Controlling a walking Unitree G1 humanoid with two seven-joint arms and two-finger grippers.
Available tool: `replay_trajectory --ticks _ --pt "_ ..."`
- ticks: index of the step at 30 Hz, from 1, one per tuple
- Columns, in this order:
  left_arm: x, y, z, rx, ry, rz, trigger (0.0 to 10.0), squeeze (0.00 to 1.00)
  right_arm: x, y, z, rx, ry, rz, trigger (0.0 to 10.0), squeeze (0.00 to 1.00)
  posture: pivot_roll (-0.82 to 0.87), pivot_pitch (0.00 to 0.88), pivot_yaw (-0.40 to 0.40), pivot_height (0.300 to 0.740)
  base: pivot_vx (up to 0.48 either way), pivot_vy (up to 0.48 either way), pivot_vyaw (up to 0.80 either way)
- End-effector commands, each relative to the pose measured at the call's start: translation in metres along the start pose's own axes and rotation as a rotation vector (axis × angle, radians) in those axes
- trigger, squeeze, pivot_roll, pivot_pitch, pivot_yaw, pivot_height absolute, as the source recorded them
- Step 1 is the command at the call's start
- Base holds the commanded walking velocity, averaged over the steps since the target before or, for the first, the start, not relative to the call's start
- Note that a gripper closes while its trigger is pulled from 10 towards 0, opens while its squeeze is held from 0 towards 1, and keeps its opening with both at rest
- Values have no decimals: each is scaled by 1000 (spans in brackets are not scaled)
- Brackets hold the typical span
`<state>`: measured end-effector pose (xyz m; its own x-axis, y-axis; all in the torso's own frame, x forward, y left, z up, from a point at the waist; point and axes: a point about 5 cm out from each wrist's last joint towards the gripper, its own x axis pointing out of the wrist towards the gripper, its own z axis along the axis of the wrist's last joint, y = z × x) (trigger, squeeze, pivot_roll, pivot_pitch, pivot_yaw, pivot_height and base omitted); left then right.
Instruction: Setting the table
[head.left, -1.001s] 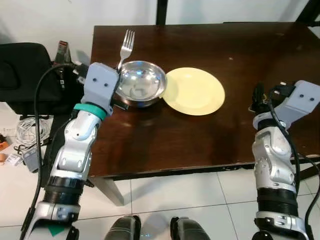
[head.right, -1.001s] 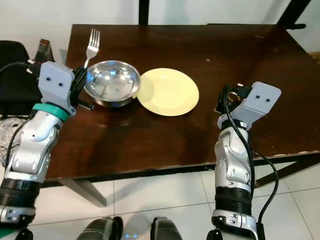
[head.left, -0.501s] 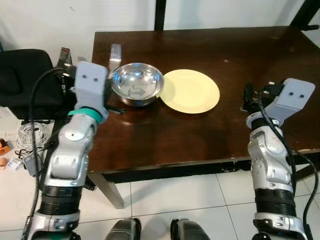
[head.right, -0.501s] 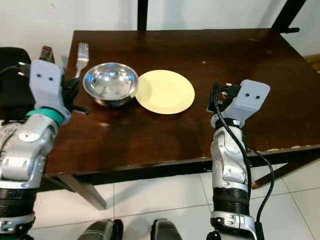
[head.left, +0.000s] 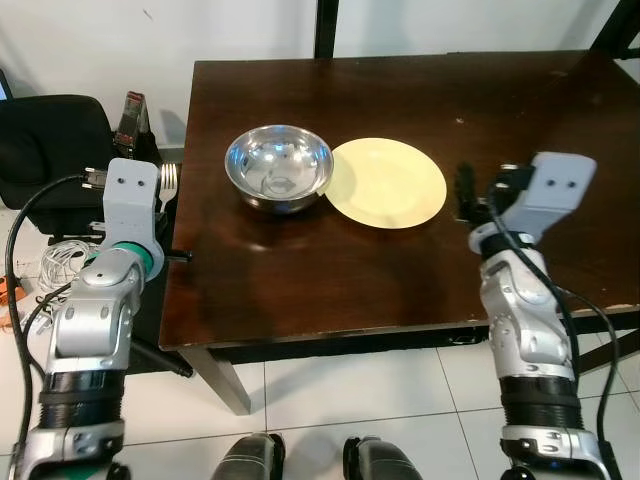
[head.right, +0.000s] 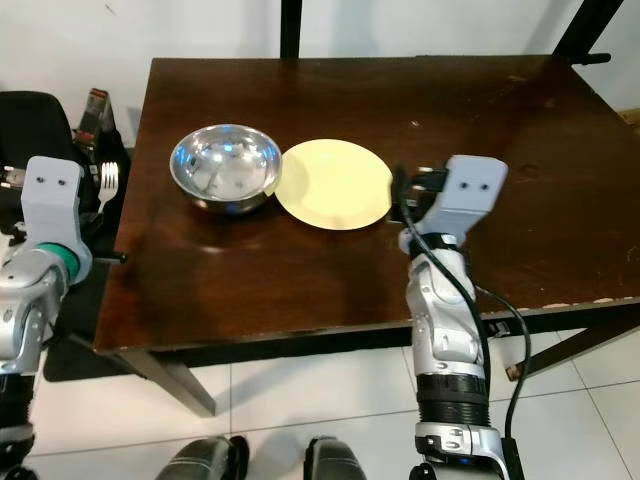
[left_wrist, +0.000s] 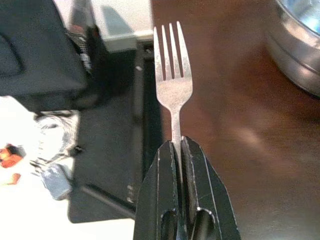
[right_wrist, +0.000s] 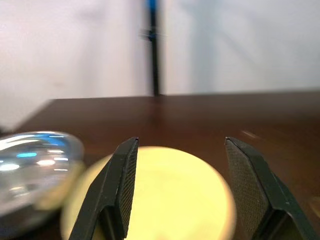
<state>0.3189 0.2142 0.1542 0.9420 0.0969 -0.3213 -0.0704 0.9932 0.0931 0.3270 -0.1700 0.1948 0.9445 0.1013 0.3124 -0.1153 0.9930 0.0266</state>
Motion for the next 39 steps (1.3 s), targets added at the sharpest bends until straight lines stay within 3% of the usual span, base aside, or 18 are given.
replay_trajectory --ticks 1,3,7,12,13,14,16,17,18,20,22,23,27,39 --pt "2 -7 -7 -20 49 -21 10000 0 5 14 9 22 -26 81 10000 0 71 66 47 740 0 0 0" --pt "2 -7 -7 -20 49 -21 10000 0 5 14 9 22 -26 81 10000 0 71 66 47 740 0 0 0" --pt "4 -21 -12 -34 84 -76 10000 0 11 31 19 74 -58 141 10000 0 64 77 50 740 0 0 0" --pt "1 -24 -16 -12 97 -73 10000 0 11 46 22 110 -55 230 10000 0 63 78 51 740 0 0 0" --pt "-5 -24 -20 29 97 -57 10000 0 3 59 24 116 -39 368 10000 0 72 87 46 740 0 0 0" --pt "-8 -23 -22 41 98 -50 10000 0 -2 62 25 108 -30 432 10000 0 72 87 46 740 0 0 0" --pt "-8 -23 -22 41 98 -50 10000 0 -2 62 25 108 -30 432 10000 0 72 87 46 740 0 0 0" --pt "-10 -23 -24 48 102 -46 10000 0 -11 63 25 85 -5 531 10000 0 72 87 46 740 0 0 0" --pt "-10 -23 -24 48 102 -46 10000 0 -11 63 25 85 -5 531 10000 0 72 87 46 740 0 0 0" --pt "-15 -25 -27 58 105 -41 10000 0 -32 59 21 19 77 731 10000 0 71 89 40 740 0 0 0" --pt "-15 -25 -27 58 105 -41 10000 0 -32 59 21 19 77 731 10000 0 71 89 40 740 0 0 0" --pt "-17 -26 -27 64 101 -39 10000 0 -42 58 19 1 118 810 10000 0 66 90 39 740 0 0 0" --pt "-19 -29 -25 59 87 -28 10000 0 -49 60 16 5 153 865 10000 0 62 92 37 740 0 0 0" --pt "-25 -44 -25 21 92 -29 10000 0 -45 65 20 65 151 898 10000 0 69 85 34 740 0 0 0"
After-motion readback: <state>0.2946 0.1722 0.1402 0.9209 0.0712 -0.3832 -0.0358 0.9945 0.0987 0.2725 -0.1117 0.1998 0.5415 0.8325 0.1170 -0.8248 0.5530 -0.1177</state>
